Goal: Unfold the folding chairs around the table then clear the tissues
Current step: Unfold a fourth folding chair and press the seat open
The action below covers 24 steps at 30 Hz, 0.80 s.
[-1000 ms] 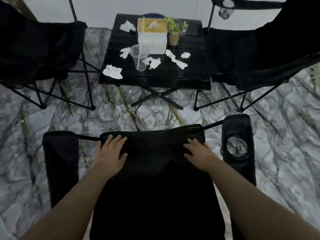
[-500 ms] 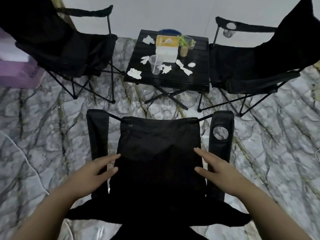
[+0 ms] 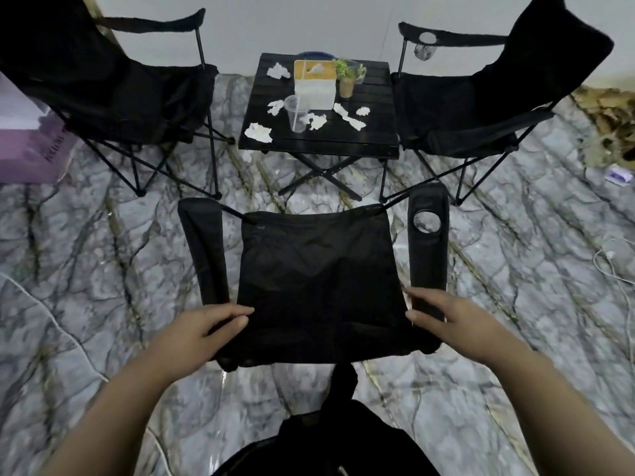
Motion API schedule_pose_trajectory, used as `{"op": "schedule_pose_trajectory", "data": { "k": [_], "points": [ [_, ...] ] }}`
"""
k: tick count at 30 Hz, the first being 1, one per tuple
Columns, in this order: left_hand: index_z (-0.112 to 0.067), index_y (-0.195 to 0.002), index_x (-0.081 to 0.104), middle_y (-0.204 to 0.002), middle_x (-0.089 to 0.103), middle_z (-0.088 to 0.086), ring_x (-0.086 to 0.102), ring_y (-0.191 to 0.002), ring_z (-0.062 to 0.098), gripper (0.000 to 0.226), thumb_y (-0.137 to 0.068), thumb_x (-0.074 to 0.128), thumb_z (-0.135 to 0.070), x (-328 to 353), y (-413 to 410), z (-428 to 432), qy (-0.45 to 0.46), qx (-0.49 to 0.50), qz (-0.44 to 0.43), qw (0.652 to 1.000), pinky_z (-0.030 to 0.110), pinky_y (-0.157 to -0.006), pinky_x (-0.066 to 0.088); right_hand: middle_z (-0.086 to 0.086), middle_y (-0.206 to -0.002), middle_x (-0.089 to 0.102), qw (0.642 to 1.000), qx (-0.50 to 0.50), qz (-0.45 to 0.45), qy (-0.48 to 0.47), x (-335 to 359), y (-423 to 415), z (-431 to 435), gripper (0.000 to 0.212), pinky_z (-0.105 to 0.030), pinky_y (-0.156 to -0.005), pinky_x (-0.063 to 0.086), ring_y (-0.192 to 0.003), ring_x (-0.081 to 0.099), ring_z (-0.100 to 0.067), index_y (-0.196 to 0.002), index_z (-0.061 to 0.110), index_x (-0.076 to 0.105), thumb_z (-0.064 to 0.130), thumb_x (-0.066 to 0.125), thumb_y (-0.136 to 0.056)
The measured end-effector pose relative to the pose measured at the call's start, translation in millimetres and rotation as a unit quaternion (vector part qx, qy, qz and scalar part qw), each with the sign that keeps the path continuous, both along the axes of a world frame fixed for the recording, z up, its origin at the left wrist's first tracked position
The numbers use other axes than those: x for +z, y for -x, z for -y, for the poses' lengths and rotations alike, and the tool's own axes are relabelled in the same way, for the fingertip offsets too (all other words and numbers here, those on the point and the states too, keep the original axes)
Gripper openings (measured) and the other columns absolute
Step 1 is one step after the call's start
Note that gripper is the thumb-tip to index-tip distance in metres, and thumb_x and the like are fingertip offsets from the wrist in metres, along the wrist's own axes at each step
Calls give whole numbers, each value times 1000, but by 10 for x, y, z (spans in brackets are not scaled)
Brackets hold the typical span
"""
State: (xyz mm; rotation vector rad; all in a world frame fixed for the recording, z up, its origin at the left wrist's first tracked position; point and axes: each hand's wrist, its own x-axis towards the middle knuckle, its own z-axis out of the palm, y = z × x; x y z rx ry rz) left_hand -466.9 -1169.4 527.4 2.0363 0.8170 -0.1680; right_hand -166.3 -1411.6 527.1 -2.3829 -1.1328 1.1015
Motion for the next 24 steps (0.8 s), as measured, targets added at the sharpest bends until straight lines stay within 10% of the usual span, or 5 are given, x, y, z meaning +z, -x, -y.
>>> {"op": "schedule_pose_trajectory", "data": {
  "k": [5, 10, 14, 20, 24],
  "points": [
    [-73, -94, 46, -99, 37, -64, 42, -99, -31, 35, -62, 61, -69, 45, 234, 145, -22, -92, 3, 996, -5, -79, 35, 25, -130, 33, 992, 120, 39, 29, 79, 138, 256, 106, -23, -106, 30, -131, 28, 3, -139, 46, 31, 96, 36, -46],
    [-60, -79, 53, -95, 49, -52, 53, -89, -17, 32, -86, 60, -29, -91, 329, 86, -106, -103, 15, 989, 4, -71, 40, 19, -129, 52, 969, 140, 204, -23, -124, -13, 486, 56, -39, -105, 34, -130, 36, -7, -128, 31, 54, 25, 75, -76],
    [-52, -78, 48, -76, 62, -30, 56, -83, -13, 33, -88, 59, -22, -142, 210, -69, -123, -89, -4, 988, 7, -64, 42, 9, -68, 55, 966, 79, 243, -35, -264, -134, 544, 30, -33, -65, 47, -81, 63, -25, -80, 17, 69, -10, 68, -68],
    [-33, -83, 60, -81, 65, -8, 61, -77, 4, 14, -91, 55, -22, -179, -77, -430, -161, -56, -26, 985, 19, -66, 48, 8, -47, 41, 954, 98, 281, -41, -266, -223, 192, 41, -10, -45, 10, -52, 50, -14, -58, 17, 56, -18, 68, -40],
    [-14, -91, 64, -84, 66, -1, 60, -75, 6, 11, -91, 54, -20, -198, -415, -739, -168, -39, -28, 985, 19, -64, 47, 16, -50, 25, 950, 81, 285, -98, -255, -441, -122, 28, -2, -50, 13, -43, 53, -21, -55, 14, 58, -9, 58, -40]
  ]
}}
